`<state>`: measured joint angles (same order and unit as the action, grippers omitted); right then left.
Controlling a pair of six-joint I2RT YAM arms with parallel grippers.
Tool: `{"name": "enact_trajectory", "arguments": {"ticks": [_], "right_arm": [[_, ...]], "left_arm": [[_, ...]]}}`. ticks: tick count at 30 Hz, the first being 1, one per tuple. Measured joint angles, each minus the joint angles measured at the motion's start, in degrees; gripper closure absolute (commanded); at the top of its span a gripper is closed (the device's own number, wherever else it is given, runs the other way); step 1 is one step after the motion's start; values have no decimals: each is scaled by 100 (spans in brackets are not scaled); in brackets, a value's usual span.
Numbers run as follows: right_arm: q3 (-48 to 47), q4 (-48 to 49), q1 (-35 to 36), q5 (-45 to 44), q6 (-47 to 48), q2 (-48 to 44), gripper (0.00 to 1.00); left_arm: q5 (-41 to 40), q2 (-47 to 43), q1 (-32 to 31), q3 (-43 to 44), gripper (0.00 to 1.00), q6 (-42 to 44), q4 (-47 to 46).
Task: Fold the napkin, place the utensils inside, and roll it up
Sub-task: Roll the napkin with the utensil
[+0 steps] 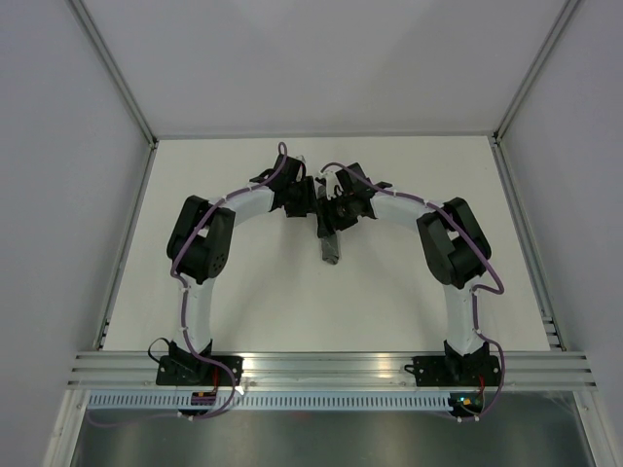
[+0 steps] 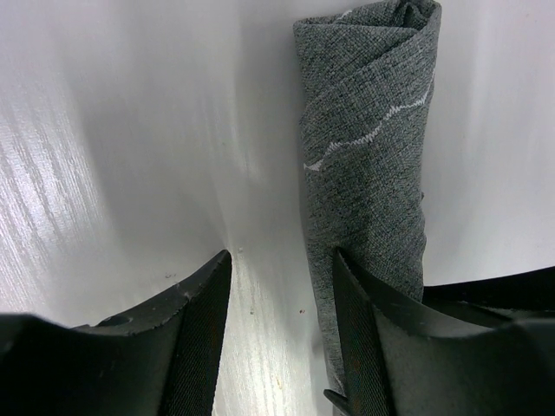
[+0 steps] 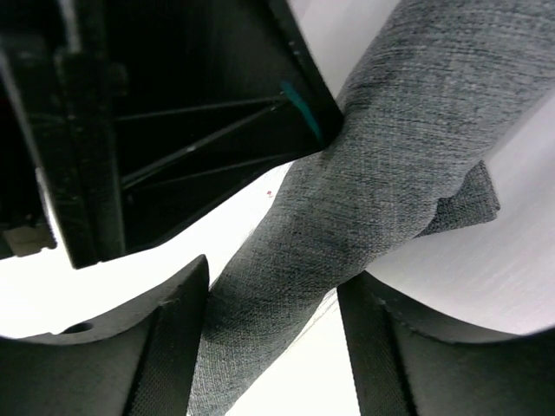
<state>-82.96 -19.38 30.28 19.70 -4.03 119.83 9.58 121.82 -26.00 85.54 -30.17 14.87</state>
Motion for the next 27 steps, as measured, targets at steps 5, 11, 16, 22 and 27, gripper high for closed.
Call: {"name": "enact_trajectory", "arguments": {"ticks": [5,11,16,22,27], "right_arm": [[-15,-74,0,17,92,-11,30],[-79,-262,-33,76,151,-11,29],[-116,-496,-162,186,232,-31,28],[-151,-791,-229,297,332,-59,26],[-205,-1045,-238,400,389,-61,25]], "left_arm": [[4,7,0,4,46,0,-4],[11,7,0,4,46,0,-4],[44,7,0,4,46,0,-2],[103,7,0,4,46,0,-2],[109,9,0,4,46,0,0]]}}
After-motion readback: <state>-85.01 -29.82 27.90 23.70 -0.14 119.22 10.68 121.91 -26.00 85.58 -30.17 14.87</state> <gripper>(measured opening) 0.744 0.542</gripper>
